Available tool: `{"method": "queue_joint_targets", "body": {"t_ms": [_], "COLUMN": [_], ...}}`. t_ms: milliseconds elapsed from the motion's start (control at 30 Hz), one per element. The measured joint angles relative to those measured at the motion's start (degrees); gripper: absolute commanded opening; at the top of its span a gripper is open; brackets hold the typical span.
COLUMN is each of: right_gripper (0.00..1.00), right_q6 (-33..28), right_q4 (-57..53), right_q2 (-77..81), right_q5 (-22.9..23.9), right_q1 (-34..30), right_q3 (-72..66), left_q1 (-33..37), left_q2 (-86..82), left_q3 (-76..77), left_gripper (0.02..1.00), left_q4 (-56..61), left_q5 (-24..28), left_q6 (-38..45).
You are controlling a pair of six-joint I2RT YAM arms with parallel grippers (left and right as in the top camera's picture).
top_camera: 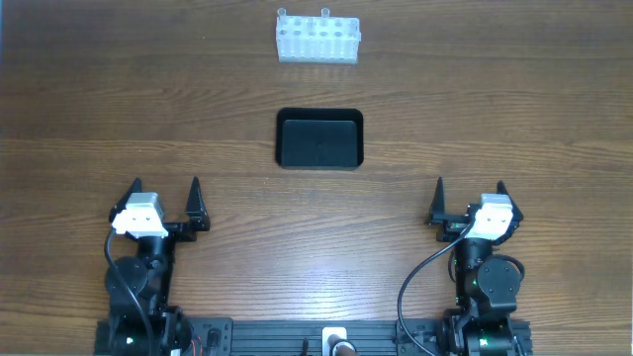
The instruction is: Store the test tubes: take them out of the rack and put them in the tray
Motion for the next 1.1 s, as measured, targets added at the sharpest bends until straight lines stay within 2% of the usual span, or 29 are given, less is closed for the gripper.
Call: {"method": "queue_joint_targets", "body": {"t_ms": [467, 567, 833, 1100], "right_gripper": [0.991, 0.991, 0.993, 0.991], "right_q6": [0.0, 0.0, 0.0, 0.0], "right_q4": [0.0, 0.0, 0.0, 0.0], "right_q2": [0.0, 0.0, 0.0, 0.0], "right_q5": [-0.2, -0.4, -0.6, -0.6], "right_q1": [0.0, 0.0, 0.0, 0.0], "right_q3": [0.0, 0.0, 0.0, 0.0], "left_q1": [0.0, -0.2, -1.0, -4.2], "left_q2": [0.0, 2.1, 27.8, 58.5], "left_q3": [0.0, 0.0, 9.0, 33.8], "left_gripper": [1.0, 1.0, 0.998, 0.998], "left_q4": [0.1, 4.3, 18.3, 18.1], "left_q5": [0.1, 0.4, 2.7, 5.1], "left_q6": [0.0, 0.0, -0.4, -0.7]}}
